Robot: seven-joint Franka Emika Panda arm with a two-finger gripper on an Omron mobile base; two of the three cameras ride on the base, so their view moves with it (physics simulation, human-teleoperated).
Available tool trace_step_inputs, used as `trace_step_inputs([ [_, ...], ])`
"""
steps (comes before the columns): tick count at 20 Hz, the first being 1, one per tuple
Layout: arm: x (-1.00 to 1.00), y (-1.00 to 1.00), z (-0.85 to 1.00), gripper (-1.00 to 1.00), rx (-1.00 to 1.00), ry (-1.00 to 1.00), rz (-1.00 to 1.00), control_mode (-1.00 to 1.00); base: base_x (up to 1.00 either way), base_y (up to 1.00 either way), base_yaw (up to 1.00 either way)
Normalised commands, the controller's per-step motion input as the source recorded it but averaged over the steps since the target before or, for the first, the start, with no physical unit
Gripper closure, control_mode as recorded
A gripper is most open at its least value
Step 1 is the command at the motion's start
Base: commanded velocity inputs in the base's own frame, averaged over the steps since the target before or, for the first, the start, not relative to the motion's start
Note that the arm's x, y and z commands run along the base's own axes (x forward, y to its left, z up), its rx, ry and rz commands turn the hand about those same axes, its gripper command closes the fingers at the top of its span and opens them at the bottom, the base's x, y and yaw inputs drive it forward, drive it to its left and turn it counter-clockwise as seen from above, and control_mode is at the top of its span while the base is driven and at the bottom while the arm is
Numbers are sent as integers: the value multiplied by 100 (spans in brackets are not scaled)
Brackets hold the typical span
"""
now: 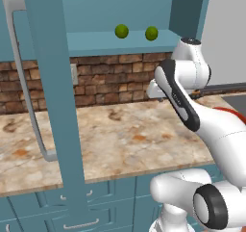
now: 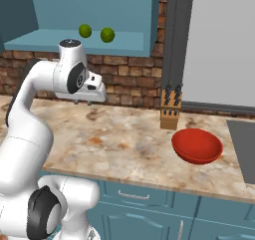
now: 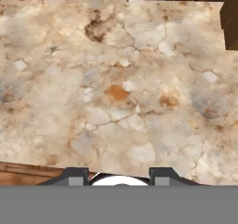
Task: Pick the limes from the cabinet and place them in one bowl. Pick the mango from the sink and place it in the other bowl.
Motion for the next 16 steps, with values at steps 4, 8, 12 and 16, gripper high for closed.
trace_step_inputs([
  [4, -24, 0, 3, -100, 0, -15, 0, -100, 0, 0, 0],
  [8, -17, 9, 46, -100, 4, -31, -1, -100, 0, 0, 0],
  [12, 0, 26, 61, -100, 1, -26, -3, -100, 0, 0, 0],
  [16, 10, 22, 72, -100, 3, -21, -7, -100, 0, 0, 0],
])
